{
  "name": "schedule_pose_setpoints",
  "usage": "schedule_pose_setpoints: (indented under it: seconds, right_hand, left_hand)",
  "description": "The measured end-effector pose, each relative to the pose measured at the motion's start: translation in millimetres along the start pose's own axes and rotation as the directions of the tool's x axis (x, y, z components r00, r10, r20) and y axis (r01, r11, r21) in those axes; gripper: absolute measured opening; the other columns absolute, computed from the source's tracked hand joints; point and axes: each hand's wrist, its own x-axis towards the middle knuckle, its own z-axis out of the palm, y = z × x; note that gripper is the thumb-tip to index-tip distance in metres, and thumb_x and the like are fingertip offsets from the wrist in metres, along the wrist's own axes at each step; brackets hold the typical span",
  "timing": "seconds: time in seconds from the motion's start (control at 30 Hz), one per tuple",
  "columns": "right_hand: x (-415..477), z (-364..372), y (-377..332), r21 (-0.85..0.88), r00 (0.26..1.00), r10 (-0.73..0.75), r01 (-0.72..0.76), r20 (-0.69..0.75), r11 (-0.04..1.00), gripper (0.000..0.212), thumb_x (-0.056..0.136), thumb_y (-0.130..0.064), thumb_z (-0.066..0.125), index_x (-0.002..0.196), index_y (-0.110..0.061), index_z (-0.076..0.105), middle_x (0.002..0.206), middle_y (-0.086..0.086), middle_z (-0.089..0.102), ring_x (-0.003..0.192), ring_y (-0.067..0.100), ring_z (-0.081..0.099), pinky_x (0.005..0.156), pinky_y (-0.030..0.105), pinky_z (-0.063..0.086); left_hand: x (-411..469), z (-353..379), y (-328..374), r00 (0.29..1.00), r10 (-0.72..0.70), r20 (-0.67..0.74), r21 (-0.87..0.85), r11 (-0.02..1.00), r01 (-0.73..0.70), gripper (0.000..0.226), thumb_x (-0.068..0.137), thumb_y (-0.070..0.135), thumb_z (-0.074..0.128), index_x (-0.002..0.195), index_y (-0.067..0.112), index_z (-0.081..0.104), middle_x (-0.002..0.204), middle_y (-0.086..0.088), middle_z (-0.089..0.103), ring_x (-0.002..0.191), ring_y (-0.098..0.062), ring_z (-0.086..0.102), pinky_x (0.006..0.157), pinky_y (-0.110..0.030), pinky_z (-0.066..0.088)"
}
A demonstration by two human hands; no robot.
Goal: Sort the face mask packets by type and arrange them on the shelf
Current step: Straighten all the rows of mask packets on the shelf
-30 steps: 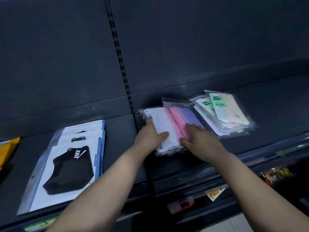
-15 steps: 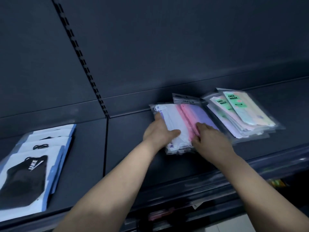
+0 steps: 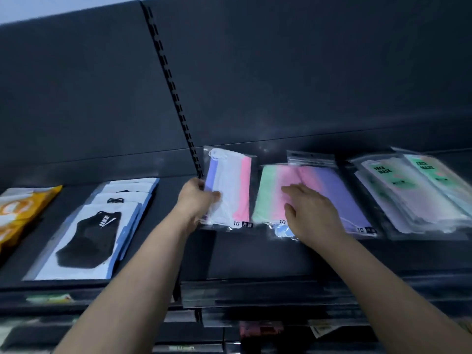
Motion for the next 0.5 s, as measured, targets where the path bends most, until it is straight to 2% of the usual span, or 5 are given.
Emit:
schedule_pose_setpoints:
  seconds: [0.17, 0.27, 0.3, 0.4, 0.5]
  right_hand:
    - [5.8, 7.9, -19.4, 0.119, 0.982, -0.160, 0.148, 0.100, 0.982, 0.043, 0.095, -0.023, 0.043, 0.138, -0.020, 0.045, 0.146, 0.000, 0.043, 0.139, 0.015, 0.034, 0.107, 0.030, 0.034]
    - [5.2, 14.5, -23.4, 0.082, 0.954, -0.235, 0.223, 0.184, 0.971, 0.047, 0.095, -0.034, 0.047, 0.140, -0.022, 0.043, 0.145, -0.002, 0.045, 0.136, 0.019, 0.037, 0.108, 0.034, 0.035]
    - [4.5, 16.6, -22.6, 0.039, 0.949, -0.240, 0.237, 0.203, 0.971, 0.048, 0.094, -0.038, 0.048, 0.138, -0.022, 0.045, 0.142, -0.003, 0.047, 0.133, 0.020, 0.039, 0.106, 0.035, 0.036]
    - [2.7, 19.2, -20.9, -0.078, 0.958, -0.196, 0.216, 0.207, 0.973, 0.049, 0.090, -0.040, 0.051, 0.135, -0.021, 0.046, 0.136, -0.002, 0.050, 0.128, 0.020, 0.042, 0.103, 0.035, 0.035]
    - [4.2, 19.3, -21.5, -0.126, 0.968, -0.125, 0.155, 0.219, 0.980, 0.058, 0.085, -0.040, 0.054, 0.138, -0.020, 0.041, 0.136, 0.001, 0.048, 0.124, 0.021, 0.044, 0.103, 0.037, 0.034]
  left_hand:
    - [-2.5, -17.3, -7.8, 0.992, 0.014, 0.127, 0.009, 1.000, -0.016, 0.017, 0.084, 0.001, 0.068, 0.091, 0.012, 0.057, 0.106, -0.020, 0.068, 0.082, -0.027, 0.063, 0.079, -0.049, 0.056]
    - [1.8, -26.3, -6.1, 0.979, 0.037, 0.203, 0.255, 0.963, -0.089, 0.024, 0.085, 0.007, 0.066, 0.107, 0.012, 0.061, 0.111, -0.014, 0.068, 0.087, -0.027, 0.064, 0.072, -0.038, 0.054]
    - [3.5, -28.3, -3.7, 0.981, 0.058, 0.186, 0.429, 0.893, -0.134, 0.032, 0.085, 0.010, 0.064, 0.116, 0.015, 0.059, 0.114, -0.011, 0.066, 0.094, -0.028, 0.063, 0.074, -0.035, 0.052]
    - [3.2, -24.9, 2.6, 0.960, 0.280, 0.021, 0.865, 0.477, -0.158, 0.058, 0.087, 0.014, 0.054, 0.141, 0.025, 0.038, 0.130, -0.008, 0.054, 0.120, -0.031, 0.048, 0.093, -0.043, 0.045]
    - [-1.1, -8.5, 1.1, 0.969, 0.216, 0.121, 0.848, 0.485, -0.214, 0.053, 0.087, 0.043, 0.058, 0.137, 0.028, 0.045, 0.131, -0.007, 0.055, 0.120, -0.030, 0.050, 0.093, -0.039, 0.045]
